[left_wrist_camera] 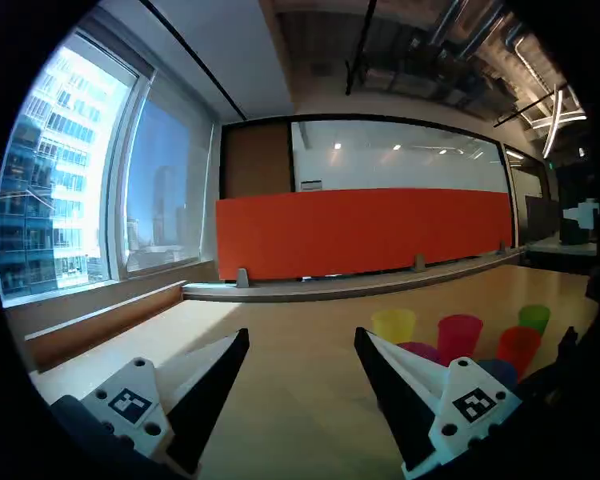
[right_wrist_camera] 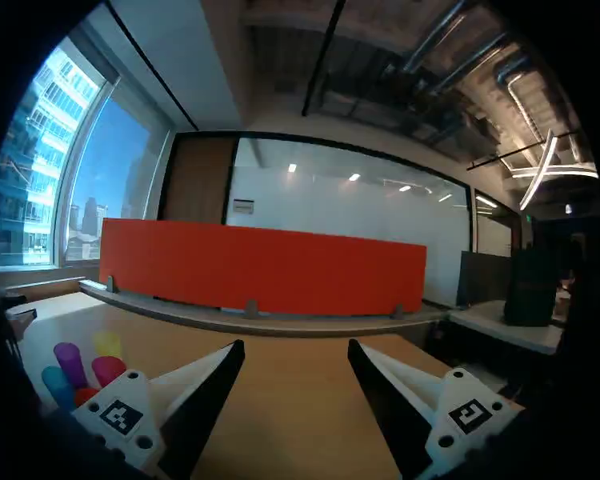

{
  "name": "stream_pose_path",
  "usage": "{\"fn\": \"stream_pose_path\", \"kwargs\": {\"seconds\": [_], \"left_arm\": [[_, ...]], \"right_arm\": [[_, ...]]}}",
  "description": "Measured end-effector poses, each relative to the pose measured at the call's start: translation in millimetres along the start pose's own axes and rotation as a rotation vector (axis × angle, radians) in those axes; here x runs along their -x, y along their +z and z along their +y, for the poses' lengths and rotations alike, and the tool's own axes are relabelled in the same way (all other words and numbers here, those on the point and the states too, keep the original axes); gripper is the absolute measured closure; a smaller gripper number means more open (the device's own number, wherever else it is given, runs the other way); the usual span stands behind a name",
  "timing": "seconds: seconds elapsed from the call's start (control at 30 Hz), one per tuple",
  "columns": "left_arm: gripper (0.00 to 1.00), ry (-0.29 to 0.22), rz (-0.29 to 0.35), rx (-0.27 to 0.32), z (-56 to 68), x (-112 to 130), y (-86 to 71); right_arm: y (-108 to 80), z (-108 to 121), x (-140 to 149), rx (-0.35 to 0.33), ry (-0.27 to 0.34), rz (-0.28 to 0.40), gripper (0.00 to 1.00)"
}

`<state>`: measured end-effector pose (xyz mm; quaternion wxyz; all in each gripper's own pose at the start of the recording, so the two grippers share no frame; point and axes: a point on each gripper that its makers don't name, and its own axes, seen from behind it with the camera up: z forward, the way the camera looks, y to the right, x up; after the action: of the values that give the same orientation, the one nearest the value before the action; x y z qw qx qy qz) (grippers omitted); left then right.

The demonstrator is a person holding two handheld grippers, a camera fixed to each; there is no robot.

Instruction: Pour water

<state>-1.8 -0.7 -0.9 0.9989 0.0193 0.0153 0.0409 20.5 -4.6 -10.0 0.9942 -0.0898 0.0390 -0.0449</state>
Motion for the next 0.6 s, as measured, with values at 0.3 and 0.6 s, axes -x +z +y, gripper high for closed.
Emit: {"fn": "stream_pose_path", "kwargs": {"seconds": [0.3, 0.6], "left_arm": [[0.02, -0.02, -0.013, 0.001, -0.8, 8.2, 1.2], [0.02, -0.05, -0.013, 0.006, -2.3, 9.4, 1.6]], "right_arm": [[0.0, 2.4, 0.3, 0.005, 0.007, -0.001, 0.0], [-0.9, 4.0, -1.2, 0.008, 0.005, 0.001, 0.0]]}}
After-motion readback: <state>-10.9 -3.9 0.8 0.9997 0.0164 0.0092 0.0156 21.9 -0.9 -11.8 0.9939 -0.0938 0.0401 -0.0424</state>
